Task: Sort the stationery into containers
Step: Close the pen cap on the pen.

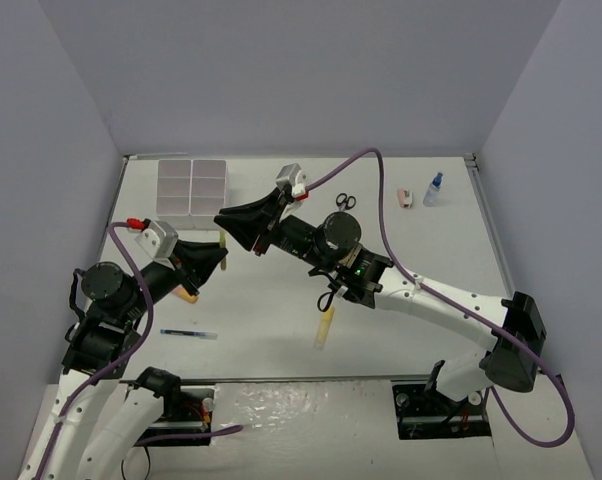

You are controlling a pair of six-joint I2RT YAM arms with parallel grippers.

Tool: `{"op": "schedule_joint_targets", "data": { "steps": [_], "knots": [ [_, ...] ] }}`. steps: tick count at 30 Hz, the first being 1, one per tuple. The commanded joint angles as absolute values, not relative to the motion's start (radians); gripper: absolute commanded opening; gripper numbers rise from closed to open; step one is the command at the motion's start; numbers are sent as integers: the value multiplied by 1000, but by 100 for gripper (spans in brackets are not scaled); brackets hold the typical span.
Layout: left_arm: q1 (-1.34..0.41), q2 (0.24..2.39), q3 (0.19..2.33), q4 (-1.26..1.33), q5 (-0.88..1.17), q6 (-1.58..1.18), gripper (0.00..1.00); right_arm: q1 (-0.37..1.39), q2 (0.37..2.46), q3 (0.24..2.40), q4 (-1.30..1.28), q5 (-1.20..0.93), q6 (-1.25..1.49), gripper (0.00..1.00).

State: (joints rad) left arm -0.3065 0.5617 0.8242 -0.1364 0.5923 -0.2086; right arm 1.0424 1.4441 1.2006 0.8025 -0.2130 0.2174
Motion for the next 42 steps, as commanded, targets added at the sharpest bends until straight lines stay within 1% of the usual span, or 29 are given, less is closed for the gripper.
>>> {"op": "schedule_joint_targets", "data": {
  "steps": [1, 8, 12, 22, 31, 35, 42],
  "knots": [
    [-304, 561, 872, -26, 578, -212, 0, 1049, 1438, 1182, 946, -198, 251, 0],
    [-296, 555, 873, 61, 564, -233, 0, 1049, 1476, 1174, 962, -225, 295, 0],
    [-288, 548, 877, 78, 567, -240, 0, 1049, 1478, 1142, 964, -207, 299, 0],
    [-277, 551, 889, 38, 549, -220, 0, 1050, 1471, 1101, 894, -190, 278, 0],
    [-252, 576, 928, -35, 533, -177, 0, 1056, 1515, 1031, 943, -198, 365, 0],
    [-246, 574, 937, -41, 546, -175, 0, 1092, 1526, 1040, 902, -163, 340, 0],
    [-238, 586, 978, -74, 561, -123, 0, 1117, 1557, 990, 949, -120, 385, 0]
  ]
}}
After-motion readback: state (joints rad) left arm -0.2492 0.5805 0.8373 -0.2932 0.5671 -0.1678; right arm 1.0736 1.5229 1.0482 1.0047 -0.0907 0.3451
